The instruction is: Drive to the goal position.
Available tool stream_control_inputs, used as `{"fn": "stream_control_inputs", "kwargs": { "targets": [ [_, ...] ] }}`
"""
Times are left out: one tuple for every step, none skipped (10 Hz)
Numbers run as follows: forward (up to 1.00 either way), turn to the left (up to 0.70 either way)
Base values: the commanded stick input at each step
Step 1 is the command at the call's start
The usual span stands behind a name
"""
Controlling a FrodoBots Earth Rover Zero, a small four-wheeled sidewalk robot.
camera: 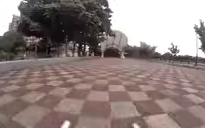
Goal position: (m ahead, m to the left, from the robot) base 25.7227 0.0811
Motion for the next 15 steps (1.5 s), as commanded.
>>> {"fn": "stream_control_inputs", "kwargs": {
  "targets": [
    [1.00, 0.00],
    [1.00, 0.00],
    [1.00, 0.00],
    [1.00, 0.00],
    [1.00, 0.00],
    [1.00, 0.00],
    [1.00, 0.00],
    [1.00, 0.00],
    [1.00, 0.00],
    [1.00, 0.00],
    [1.00, 0.00],
    [1.00, 0.00],
    [1.00, 0.00],
    [1.00, 0.00],
    [1.00, 0.00]
  ]
}}
